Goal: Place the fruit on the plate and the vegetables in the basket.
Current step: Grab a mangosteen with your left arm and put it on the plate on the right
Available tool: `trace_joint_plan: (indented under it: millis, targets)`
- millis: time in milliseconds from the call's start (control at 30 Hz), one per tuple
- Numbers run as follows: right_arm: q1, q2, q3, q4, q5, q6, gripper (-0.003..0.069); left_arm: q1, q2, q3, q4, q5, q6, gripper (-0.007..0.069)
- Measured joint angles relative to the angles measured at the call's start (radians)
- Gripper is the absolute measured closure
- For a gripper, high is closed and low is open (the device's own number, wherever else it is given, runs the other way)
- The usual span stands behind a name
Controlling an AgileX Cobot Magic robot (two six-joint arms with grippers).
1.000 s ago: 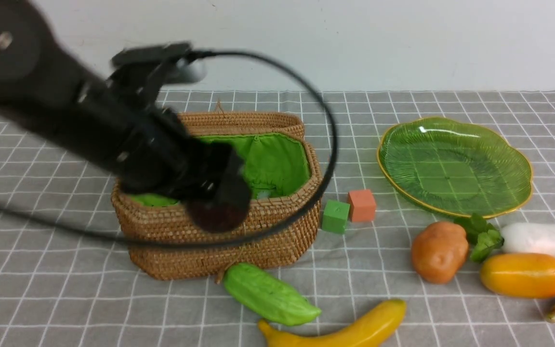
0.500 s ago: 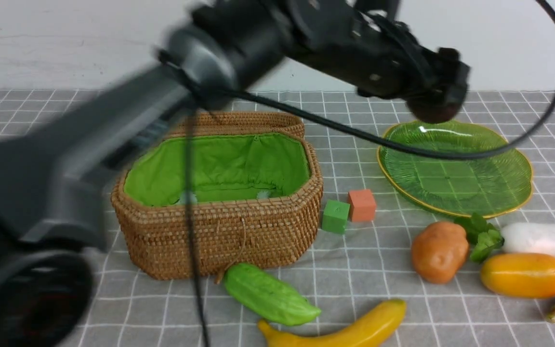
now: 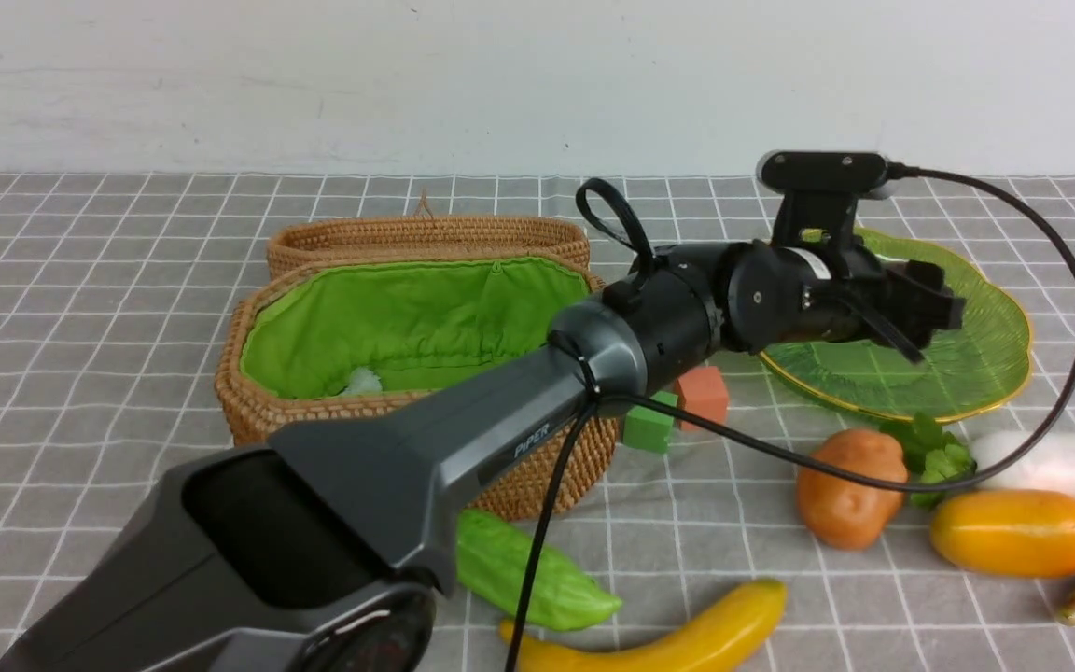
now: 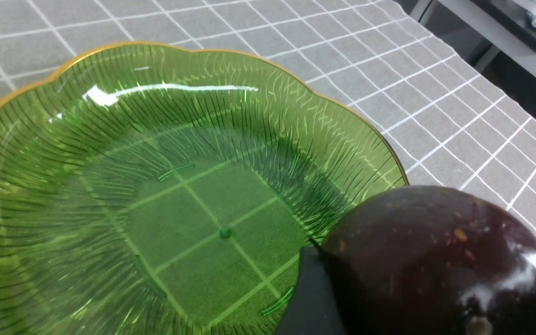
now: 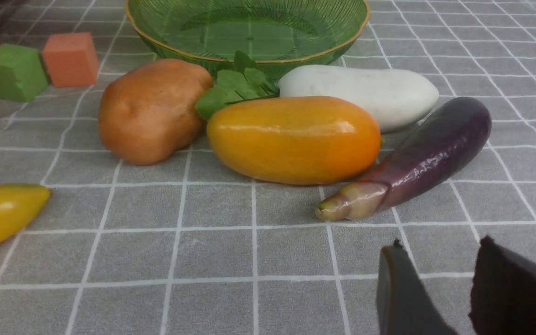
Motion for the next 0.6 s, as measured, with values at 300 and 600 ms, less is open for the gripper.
trace_joint_plan:
  millis: [300, 600]
  targets:
    - [0.0, 0.0, 0.0, 0.0, 0.0, 0.0, 0.0419, 0.003, 0.004, -0.005, 0.005, 0.038, -0.002, 0.0023]
    - [0.0, 0.0, 0.0, 0.0, 0.0, 0.0, 0.0419, 0.004, 0.004, -0.006, 0.054, 0.155, -0.021, 0.0022]
